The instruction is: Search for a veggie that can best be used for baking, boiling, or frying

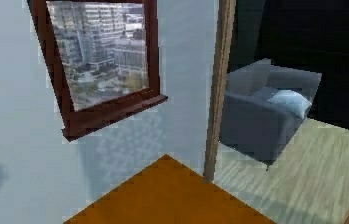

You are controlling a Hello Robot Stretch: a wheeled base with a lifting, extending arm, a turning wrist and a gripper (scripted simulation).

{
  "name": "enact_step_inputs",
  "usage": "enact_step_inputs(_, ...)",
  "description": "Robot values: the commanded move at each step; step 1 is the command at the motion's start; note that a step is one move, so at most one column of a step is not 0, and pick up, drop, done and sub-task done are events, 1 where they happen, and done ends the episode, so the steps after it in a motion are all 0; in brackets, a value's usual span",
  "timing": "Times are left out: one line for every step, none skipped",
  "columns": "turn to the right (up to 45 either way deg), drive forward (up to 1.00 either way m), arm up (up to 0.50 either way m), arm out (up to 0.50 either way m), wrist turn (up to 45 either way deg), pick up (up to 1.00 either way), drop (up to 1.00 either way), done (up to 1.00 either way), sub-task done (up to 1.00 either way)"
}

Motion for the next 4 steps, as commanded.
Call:
enact_step_inputs(0.0,0.3,0.0,0.0,0.0,0.0,0.0,0.0,0.0)
enact_step_inputs(36.0,0.0,0.0,0.0,0.0,0.0,0.0,0.0,0.0)
enact_step_inputs(0.0,0.3,0.0,0.0,0.0,0.0,0.0,0.0,0.0)
enact_step_inputs(21.0,0.0,0.0,0.0,0.0,0.0,0.0,0.0,0.0)
